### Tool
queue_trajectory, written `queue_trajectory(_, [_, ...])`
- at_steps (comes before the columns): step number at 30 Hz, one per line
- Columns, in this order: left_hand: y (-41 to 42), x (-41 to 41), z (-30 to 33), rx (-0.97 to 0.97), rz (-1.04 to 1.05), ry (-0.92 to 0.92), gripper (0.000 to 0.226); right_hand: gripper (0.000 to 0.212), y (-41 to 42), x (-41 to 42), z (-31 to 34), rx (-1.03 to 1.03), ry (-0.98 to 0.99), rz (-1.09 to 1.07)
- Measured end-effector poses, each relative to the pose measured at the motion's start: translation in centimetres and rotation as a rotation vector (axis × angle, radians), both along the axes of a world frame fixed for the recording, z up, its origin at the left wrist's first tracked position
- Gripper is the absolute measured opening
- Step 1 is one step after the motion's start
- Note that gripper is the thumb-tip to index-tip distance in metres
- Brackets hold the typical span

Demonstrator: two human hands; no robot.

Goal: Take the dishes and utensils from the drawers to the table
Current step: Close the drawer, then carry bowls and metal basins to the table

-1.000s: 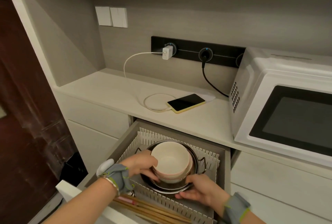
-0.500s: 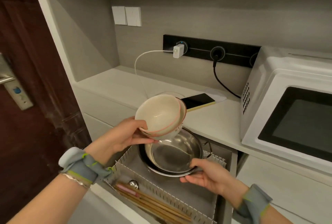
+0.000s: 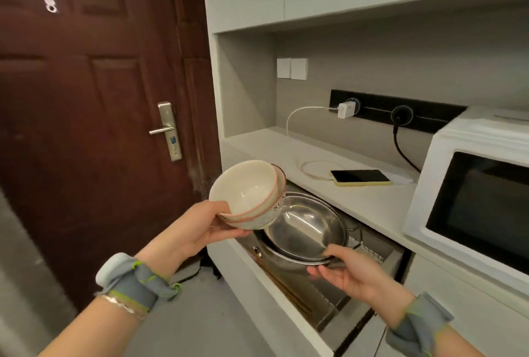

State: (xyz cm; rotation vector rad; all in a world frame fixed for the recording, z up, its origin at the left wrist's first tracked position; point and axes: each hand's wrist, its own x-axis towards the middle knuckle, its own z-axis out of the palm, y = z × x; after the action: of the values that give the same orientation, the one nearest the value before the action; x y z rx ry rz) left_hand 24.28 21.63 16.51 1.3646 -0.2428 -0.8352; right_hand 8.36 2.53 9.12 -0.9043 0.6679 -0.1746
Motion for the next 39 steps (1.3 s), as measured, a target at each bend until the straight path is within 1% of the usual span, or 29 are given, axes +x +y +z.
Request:
queue_trajectory(3, [4.2,-5.7,0.1,-0.080,0.124,0.023,0.028,0.007,1.5,-3.4,0.7,-0.012,0.009,0.121])
queue_trajectory(4, [4.9,-6.4,-0.1,-0.095,0.145,0.048,0.025,0.008,1.7,-3.6,0.4,-0.026,0.009,0.130])
queue_trajectory(6, [7.1,-9.4,0.0,-0.086,0.224,0.068,0.022,0.007,2.8,-5.2,0.5,-0.040,0.019,0.174])
queue_trajectory(11, [12.6,-16.5,1.4,-0.041,0.414,0.063,0.028,0.007,6.2,-8.5,1.3,-0.050,0.009,0.342])
queue_trajectory(13, [14.0,-18.4,1.8,-0.033,0.441,0.061,0.030,0.008,7.2,-8.9,1.3,-0.066,0.003,0.383])
queue_trajectory(17, [18.6,-23.4,2.7,-0.077,0.576,0.053,0.028,0.010,11.1,-10.1,1.9,-0.045,-0.045,0.506])
queue_trajectory(20, [23.3,-28.5,3.0,-0.091,0.676,0.006,0.029,0.012,15.4,-11.8,2.4,-0.042,-0.065,0.593])
queue_trajectory(21, [23.6,-29.0,2.9,-0.089,0.682,0.011,0.028,0.011,15.6,-12.0,2.3,-0.040,-0.073,0.597])
queue_trajectory(23, [27.0,-32.8,2.8,-0.081,0.772,0.017,0.027,0.009,19.1,-13.7,2.5,-0.036,-0.078,0.682])
queue_trajectory(25, [28.7,-35.2,2.7,-0.082,0.821,0.042,0.028,0.010,20.9,-14.8,1.9,-0.035,-0.086,0.727])
queue_trajectory(27, [31.6,-39.2,2.0,-0.101,0.886,0.052,0.030,0.010,23.8,-17.1,1.7,-0.035,-0.072,0.781])
queue_trajectory(29, [35.3,-45.4,1.6,-0.104,0.980,0.054,0.032,0.010,28.2,-20.9,1.0,-0.023,-0.077,0.867])
queue_trajectory(31, [37.0,-49.0,1.1,-0.109,1.012,0.055,0.034,0.011,30.2,-23.2,0.3,-0.010,-0.079,0.912])
queue_trajectory(32, [38.9,-53.1,0.8,-0.074,1.081,0.061,0.034,0.011,32.7,-26.0,0.2,-0.018,-0.060,0.965])
queue_trajectory(33, [39.3,-54.3,0.5,-0.079,1.092,0.062,0.035,0.010,33.2,-26.7,-0.1,-0.008,-0.050,0.983])
queue_trajectory(36, [42.5,-62.5,-0.1,-0.055,1.201,0.058,0.033,0.009,37.4,-32.3,-0.6,0.014,-0.019,1.087])
queue_trajectory(37, [42.5,-63.1,-0.2,-0.062,1.193,0.067,0.032,0.010,37.6,-32.6,-0.9,0.015,-0.007,1.092])
queue_trajectory(38, [44.0,-67.0,-0.4,-0.066,1.261,0.073,0.032,0.011,39.8,-35.1,-1.0,0.018,0.004,1.157])
queue_trajectory(39, [44.3,-68.0,-0.6,-0.064,1.288,0.093,0.033,0.012,40.3,-35.9,-1.1,0.027,0.007,1.170])
